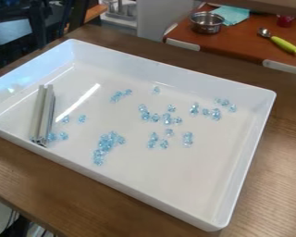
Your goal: Sweep into pile
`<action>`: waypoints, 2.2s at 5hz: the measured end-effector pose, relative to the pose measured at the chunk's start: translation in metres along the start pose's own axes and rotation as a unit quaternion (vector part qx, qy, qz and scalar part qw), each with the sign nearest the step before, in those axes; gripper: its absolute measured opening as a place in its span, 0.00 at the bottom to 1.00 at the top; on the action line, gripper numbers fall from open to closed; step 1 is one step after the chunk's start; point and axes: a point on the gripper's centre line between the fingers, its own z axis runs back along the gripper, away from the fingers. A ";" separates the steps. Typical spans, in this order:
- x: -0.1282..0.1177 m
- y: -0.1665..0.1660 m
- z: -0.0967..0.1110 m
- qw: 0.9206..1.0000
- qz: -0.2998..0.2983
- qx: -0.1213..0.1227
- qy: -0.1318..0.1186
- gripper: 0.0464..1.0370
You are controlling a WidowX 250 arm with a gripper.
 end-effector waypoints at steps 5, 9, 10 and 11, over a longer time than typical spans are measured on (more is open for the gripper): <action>-0.008 0.005 -0.039 0.991 -0.075 -0.105 -0.041 0.96; -0.014 0.001 -0.083 0.993 -0.092 -0.064 -0.040 0.96; -0.018 -0.003 -0.090 0.992 -0.102 -0.069 -0.037 0.96; -0.020 -0.008 -0.092 0.991 -0.112 -0.066 -0.041 0.93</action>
